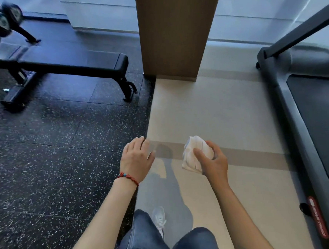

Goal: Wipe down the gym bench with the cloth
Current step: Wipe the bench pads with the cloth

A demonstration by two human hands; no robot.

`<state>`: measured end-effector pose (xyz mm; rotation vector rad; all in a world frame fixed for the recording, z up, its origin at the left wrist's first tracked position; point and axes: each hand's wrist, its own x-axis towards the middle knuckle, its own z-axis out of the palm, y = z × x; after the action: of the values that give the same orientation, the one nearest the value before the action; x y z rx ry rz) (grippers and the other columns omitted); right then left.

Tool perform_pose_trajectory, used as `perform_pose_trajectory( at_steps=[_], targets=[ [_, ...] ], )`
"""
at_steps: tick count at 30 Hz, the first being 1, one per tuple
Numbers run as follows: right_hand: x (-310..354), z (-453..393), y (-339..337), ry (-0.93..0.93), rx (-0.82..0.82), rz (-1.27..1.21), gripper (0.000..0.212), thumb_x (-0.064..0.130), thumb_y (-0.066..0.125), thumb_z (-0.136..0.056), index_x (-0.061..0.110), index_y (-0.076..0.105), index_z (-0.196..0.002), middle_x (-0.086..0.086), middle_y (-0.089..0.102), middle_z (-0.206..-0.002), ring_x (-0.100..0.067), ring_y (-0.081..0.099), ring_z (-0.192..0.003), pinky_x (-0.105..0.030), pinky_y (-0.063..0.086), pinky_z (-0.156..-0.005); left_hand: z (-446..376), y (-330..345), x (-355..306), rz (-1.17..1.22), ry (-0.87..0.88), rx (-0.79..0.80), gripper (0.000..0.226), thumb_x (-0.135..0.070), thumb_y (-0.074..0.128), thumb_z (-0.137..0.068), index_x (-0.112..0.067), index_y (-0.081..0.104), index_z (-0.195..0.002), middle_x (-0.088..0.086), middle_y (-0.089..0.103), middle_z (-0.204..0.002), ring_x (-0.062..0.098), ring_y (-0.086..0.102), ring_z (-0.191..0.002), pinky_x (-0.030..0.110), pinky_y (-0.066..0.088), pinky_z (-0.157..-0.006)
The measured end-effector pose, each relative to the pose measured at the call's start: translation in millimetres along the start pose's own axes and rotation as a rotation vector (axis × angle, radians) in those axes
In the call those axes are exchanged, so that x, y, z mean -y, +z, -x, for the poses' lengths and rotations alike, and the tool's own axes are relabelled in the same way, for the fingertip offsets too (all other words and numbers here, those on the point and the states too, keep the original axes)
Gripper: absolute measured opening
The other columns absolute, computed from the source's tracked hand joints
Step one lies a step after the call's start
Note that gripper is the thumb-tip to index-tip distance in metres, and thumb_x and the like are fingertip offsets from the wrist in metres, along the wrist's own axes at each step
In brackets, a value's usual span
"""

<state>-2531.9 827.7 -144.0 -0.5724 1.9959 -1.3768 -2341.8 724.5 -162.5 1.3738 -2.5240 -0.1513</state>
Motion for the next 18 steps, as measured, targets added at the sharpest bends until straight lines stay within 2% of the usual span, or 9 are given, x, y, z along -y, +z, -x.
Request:
perform_pose_trajectory(
  at_steps=[3,5,7,11,15,18],
  targets=[
    [21.9,-40.3,28.2,-0.007,0.020,0.022,0.035,0.027,0.074,-0.071,0.027,0.061,-0.104,0.005,0.064,-0.101,-0.016,0.061,-0.092,-0.037,0.053,-0.083,-44.4,1.0,22.7,0.010,-0.053,0.005,0.052,-0.037,0.036,-0.085,0.000,0.066,-0.106,0.019,0.067,-0.105,0.035,0.065,-0.097,0.049,0.051,-0.082],
    [34.1,-67.4,45.3,-0.008,0.035,0.024,0.032,0.021,0.073,-0.076,0.025,0.061,-0.105,0.005,0.063,-0.101,-0.013,0.061,-0.091,-0.031,0.052,-0.081,-70.7,5.5,34.3,0.018,-0.088,0.015,0.053,-0.038,0.036,-0.086,0.000,0.067,-0.106,0.019,0.067,-0.106,0.036,0.065,-0.098,0.050,0.051,-0.083],
    [45.1,-97.7,62.4,-0.009,0.046,0.040,0.032,0.021,0.073,-0.076,0.025,0.061,-0.106,0.006,0.063,-0.100,-0.012,0.060,-0.091,-0.028,0.051,-0.080,-97.5,13.1,45.6,0.018,-0.111,0.030,0.052,-0.038,0.037,-0.085,0.000,0.067,-0.106,0.019,0.067,-0.106,0.036,0.065,-0.098,0.050,0.051,-0.083],
    [64.9,-166.1,96.6,-0.035,0.095,0.076,0.032,0.021,0.073,-0.076,0.025,0.060,-0.106,0.010,0.060,-0.096,-0.011,0.059,-0.089,-0.031,0.051,-0.080,-156.8,27.8,66.5,0.018,-0.166,0.048,0.053,-0.038,0.036,-0.086,-0.001,0.066,-0.109,0.019,0.067,-0.108,0.035,0.064,-0.100,0.049,0.051,-0.084],
    [93.9,-236.4,131.8,-0.074,0.154,0.105,0.033,0.021,0.072,-0.078,0.019,0.061,-0.109,0.005,0.061,-0.097,-0.009,0.058,-0.083,-0.027,0.048,-0.077,-219.0,36.1,87.2,-0.001,-0.231,0.051,0.053,-0.039,0.035,-0.087,-0.001,0.066,-0.109,0.019,0.067,-0.108,0.035,0.064,-0.101,0.049,0.051,-0.085],
    [115.8,-282.6,158.6,-0.076,0.196,0.133,0.035,0.021,0.073,-0.077,0.018,0.062,-0.110,0.004,0.061,-0.097,-0.014,0.058,-0.087,-0.028,0.049,-0.078,-261.1,37.1,101.8,-0.011,-0.276,0.052,0.053,-0.039,0.035,-0.088,-0.002,0.066,-0.110,0.018,0.067,-0.109,0.034,0.064,-0.101,0.048,0.051,-0.085]
  ],
)
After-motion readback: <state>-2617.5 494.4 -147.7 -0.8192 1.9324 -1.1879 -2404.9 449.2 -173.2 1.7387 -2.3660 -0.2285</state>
